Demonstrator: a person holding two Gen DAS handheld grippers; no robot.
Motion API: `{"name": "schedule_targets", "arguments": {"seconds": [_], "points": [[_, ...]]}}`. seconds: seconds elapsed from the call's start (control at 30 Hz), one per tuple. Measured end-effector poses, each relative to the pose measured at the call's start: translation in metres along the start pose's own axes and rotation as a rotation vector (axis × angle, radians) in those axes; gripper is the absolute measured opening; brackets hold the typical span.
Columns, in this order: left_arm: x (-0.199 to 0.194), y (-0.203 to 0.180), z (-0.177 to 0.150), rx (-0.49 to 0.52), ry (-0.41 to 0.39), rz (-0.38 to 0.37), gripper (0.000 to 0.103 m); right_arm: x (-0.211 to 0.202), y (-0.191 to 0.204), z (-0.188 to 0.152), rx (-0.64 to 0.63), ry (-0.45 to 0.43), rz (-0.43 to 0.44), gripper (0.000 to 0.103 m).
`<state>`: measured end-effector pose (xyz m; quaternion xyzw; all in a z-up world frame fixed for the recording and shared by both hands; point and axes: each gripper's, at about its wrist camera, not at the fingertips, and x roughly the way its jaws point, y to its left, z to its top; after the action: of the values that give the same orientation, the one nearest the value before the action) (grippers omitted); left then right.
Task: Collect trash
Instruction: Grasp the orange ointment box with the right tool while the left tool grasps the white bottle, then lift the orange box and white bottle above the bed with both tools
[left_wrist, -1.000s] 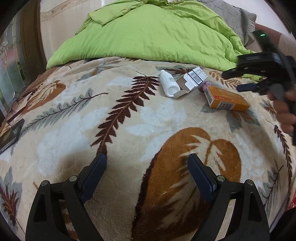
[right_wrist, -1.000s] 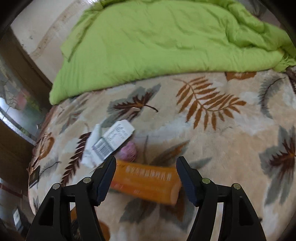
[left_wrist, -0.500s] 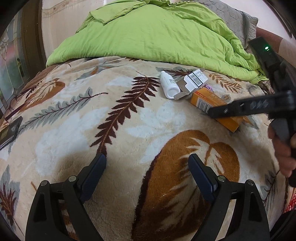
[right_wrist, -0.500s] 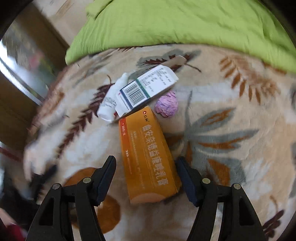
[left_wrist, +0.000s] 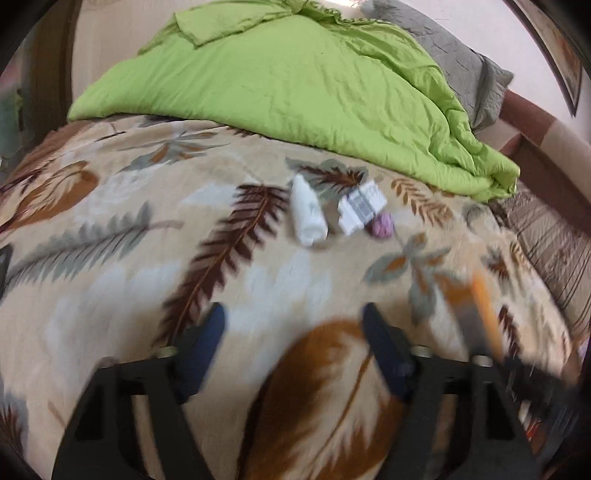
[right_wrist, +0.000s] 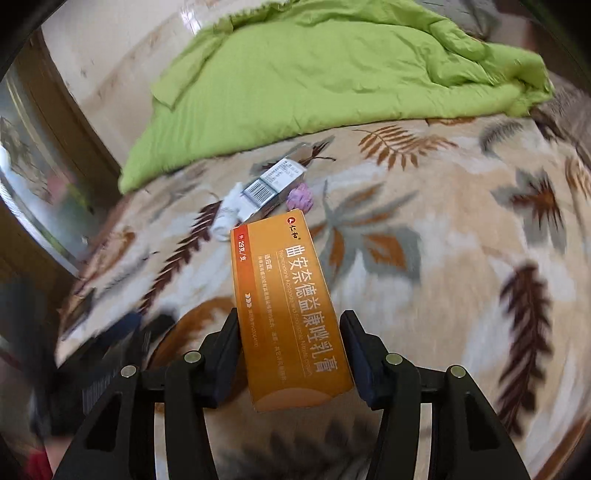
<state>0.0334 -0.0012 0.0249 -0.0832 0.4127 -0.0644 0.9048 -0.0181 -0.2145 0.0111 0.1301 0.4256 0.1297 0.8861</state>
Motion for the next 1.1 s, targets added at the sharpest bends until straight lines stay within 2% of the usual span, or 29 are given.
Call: {"name": "schedule_targets", "arguments": {"seconds": [0.07,0.2,0.27,0.33,0.43,0.47,0.53,0.6,0.63,0.67,0.73,0.87,1.1], "points": [[0.011,0.002,0.025,-0.047,0.018,-0.041,0.059,0.003,-0.001,-0.003,0.028,0.012,0.011,0.057],[0.045,-0.002,0.064,-0.071,0.093,-0.096,0.059,-0.005,-0.007,0.006,0.041,-0.058,0.014,0.057],[0.061,-0.002,0.075,-0.082,0.113,-0.063,0.059,-0.005,-0.011,0.007,0.072,-0.062,0.025,0.057],[0.077,-0.001,0.080,-0.088,0.136,-0.046,0.051,-0.003,-0.014,0.009,0.093,-0.053,0.042,0.057],[0.100,0.003,0.084,-0.093,0.180,-0.043,0.046,-0.005,-0.016,0.010,0.103,-0.061,0.057,0.057],[0.106,0.002,0.084,-0.089,0.195,-0.036,0.042,-0.006,-0.017,0.010,0.102,-0.064,0.059,0.057],[0.120,0.002,0.082,-0.079,0.216,-0.028,0.042,-0.007,-0.017,0.011,0.104,-0.068,0.069,0.057],[0.123,-0.002,0.082,-0.052,0.191,-0.010,0.041,-0.006,-0.018,0.011,0.106,-0.069,0.071,0.057],[0.123,-0.004,0.081,-0.035,0.182,0.001,0.039,-0.005,-0.019,0.013,0.106,-0.069,0.072,0.057],[0.122,-0.005,0.080,-0.024,0.165,0.017,0.029,-0.005,-0.019,0.013,0.105,-0.068,0.075,0.057],[0.119,-0.005,0.077,-0.011,0.145,0.024,0.029,-0.004,-0.019,0.014,0.099,-0.069,0.066,0.057],[0.097,-0.004,0.058,0.015,0.133,0.011,0.029,-0.002,-0.017,0.015,0.083,-0.069,0.051,0.057],[0.039,0.002,-0.001,0.030,0.133,-0.031,0.029,-0.002,-0.007,0.011,0.033,-0.066,0.032,0.057]]}}
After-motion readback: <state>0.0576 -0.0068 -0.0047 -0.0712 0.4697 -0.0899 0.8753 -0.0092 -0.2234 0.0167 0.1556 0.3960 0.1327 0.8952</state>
